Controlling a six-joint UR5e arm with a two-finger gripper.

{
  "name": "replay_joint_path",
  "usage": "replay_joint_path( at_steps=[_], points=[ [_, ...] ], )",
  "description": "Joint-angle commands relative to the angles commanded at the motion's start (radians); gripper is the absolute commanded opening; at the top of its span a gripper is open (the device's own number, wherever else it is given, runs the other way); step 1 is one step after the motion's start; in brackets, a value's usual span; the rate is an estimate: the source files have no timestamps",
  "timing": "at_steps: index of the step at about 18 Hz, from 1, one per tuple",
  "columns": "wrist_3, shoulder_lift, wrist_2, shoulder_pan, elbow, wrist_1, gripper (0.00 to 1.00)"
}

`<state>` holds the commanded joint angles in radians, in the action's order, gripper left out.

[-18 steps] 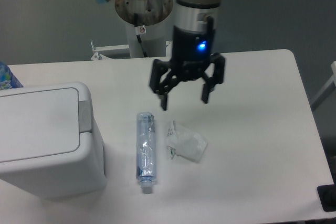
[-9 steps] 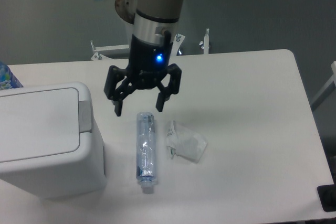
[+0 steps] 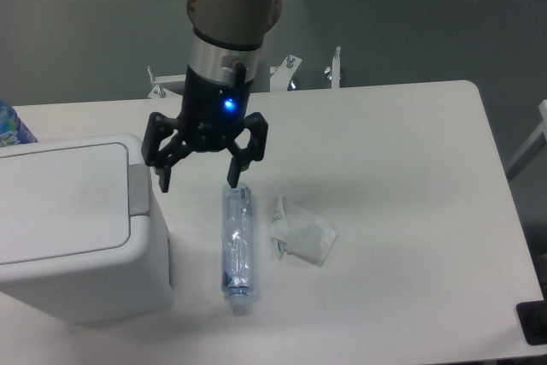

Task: Open the trash can
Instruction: 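Lower the gripper onto the edge of the bin's lid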

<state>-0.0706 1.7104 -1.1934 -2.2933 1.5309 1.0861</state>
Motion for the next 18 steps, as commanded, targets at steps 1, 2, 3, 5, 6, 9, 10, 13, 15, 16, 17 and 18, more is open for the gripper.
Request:
replay_joint_path(
  at_steps=[1,2,3,5,6,9,10,13,15,16,17,18],
  points=[
    [0.0,0.002,0.0,0.003,0.003,-0.002,1.0],
    [0.0,0.002,-0.002,0.009,0.003,0.0,1.0],
    [0.0,0.006,-0.002,0.012,0.003,0.0,1.0],
    [0.0,0.011,-0.002,0.014,0.003,-0.002,1.0],
    [0.0,0.012,-0.002,0.014,0.003,-0.002,1.0],
    [0.0,0.018,-0.002,0.015,0.003,-0.002,1.0],
    [0.0,0.02,-0.002,0.02,0.003,-0.002,1.0],
    [0.0,0.021,-0.002,0.021,0.003,-0.002,1.0],
    [0.0,0.026,-0.002,0.021,0.003,-0.002,1.0],
    [0.0,0.028,-0.002,0.023,0.003,-0.002,1.0],
    [0.0,0.028,-0.002,0.023,0.003,-0.002,1.0],
    [0.0,0.028,-0.002,0.023,0.003,-0.002,1.0]
  ],
)
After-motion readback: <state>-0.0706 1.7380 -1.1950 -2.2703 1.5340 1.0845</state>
